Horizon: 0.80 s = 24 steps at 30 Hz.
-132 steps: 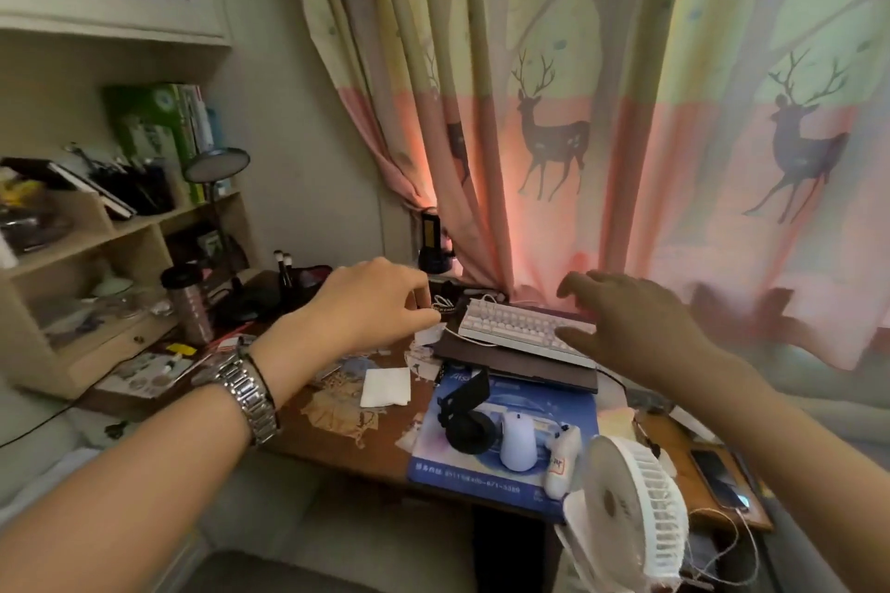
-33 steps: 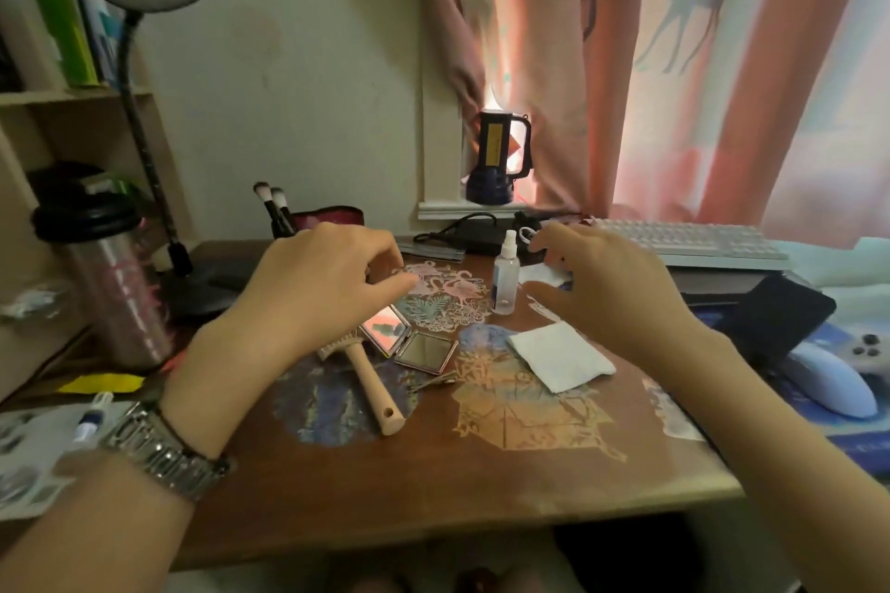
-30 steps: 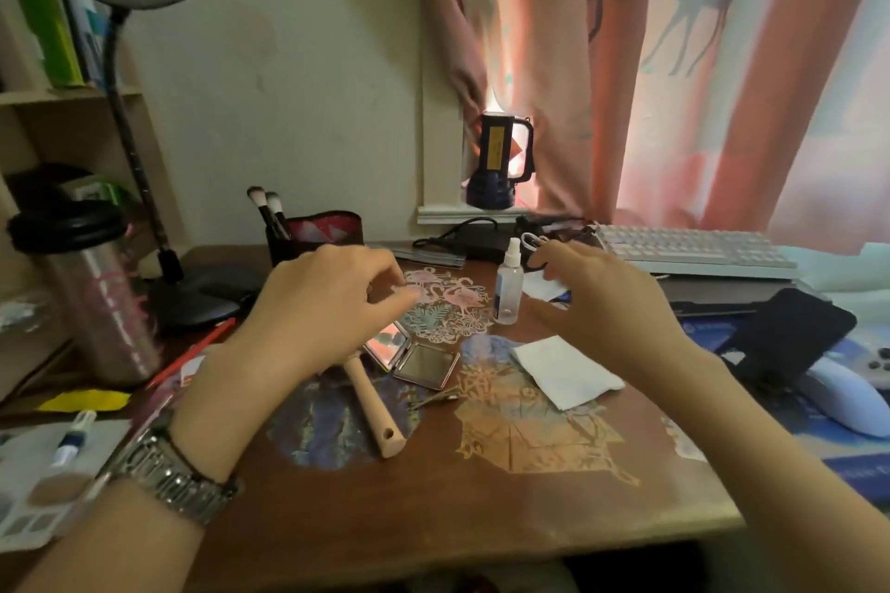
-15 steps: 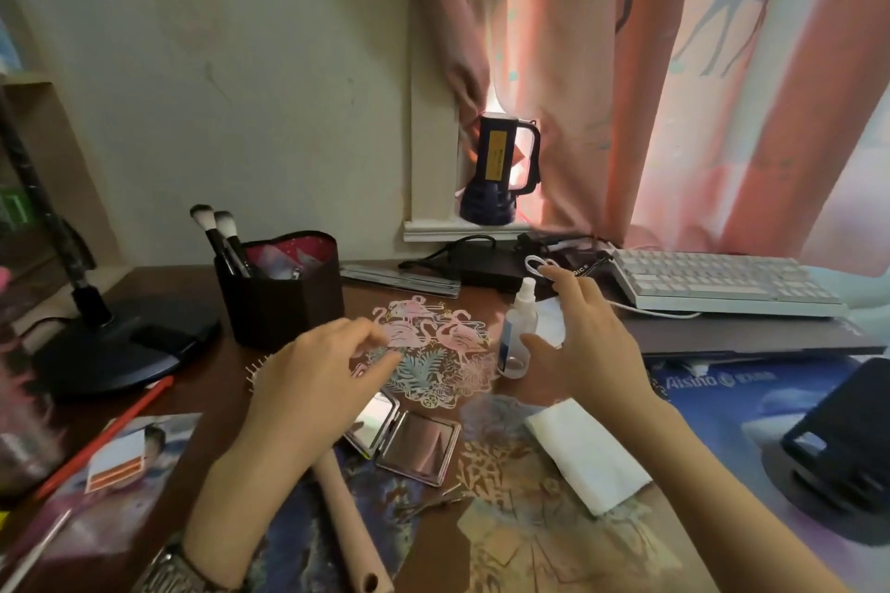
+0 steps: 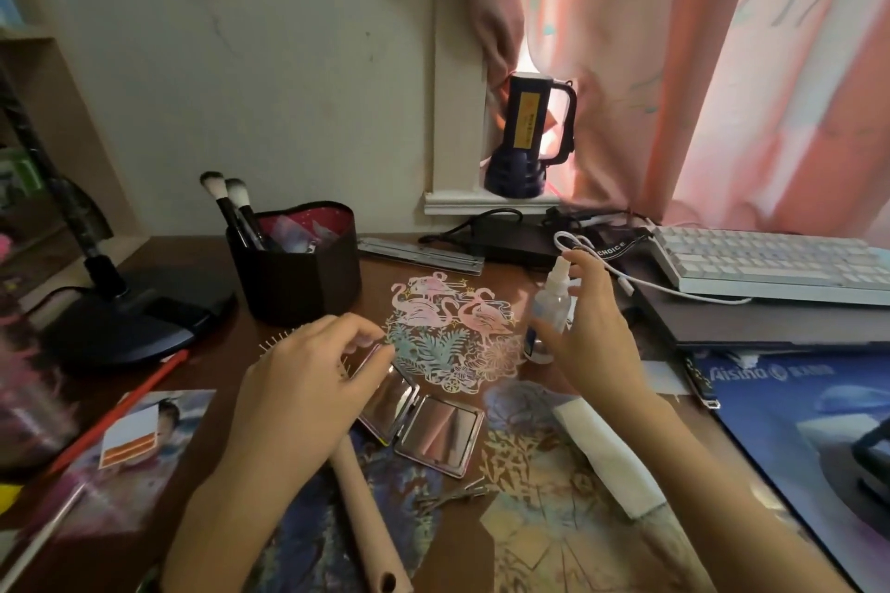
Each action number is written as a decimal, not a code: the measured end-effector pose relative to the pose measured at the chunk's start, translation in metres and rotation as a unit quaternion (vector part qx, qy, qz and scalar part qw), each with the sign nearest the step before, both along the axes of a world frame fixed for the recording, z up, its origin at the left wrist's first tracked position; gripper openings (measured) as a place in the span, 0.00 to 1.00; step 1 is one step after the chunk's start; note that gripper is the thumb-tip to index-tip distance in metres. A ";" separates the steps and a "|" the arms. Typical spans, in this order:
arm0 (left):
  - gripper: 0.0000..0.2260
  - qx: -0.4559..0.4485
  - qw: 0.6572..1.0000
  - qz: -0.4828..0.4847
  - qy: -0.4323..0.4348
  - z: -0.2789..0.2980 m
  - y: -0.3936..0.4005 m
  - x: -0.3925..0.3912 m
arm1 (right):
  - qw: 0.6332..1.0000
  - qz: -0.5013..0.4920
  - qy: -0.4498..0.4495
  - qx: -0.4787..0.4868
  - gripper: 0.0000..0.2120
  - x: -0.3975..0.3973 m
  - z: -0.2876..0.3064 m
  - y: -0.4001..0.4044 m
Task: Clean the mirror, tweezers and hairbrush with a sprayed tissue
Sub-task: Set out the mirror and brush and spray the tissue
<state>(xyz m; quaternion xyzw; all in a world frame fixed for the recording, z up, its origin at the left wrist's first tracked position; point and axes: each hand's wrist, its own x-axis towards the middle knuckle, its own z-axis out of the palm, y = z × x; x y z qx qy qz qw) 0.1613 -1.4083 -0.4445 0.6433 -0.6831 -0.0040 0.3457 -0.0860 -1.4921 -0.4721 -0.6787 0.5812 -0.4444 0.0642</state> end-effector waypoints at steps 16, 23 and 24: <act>0.08 0.001 0.999 0.033 -0.023 -0.008 -0.005 0.013 | 0.990 0.133 -0.047 0.001 0.30 0.004 0.029 0.034; 0.06 0.026 0.998 0.044 0.024 -0.003 -0.002 0.023 | 0.987 0.146 -0.046 -0.045 0.20 0.009 0.072 0.086; 0.05 0.023 0.998 0.046 0.035 -0.002 0.000 0.024 | 0.987 0.150 -0.037 -0.037 0.20 0.010 0.077 0.093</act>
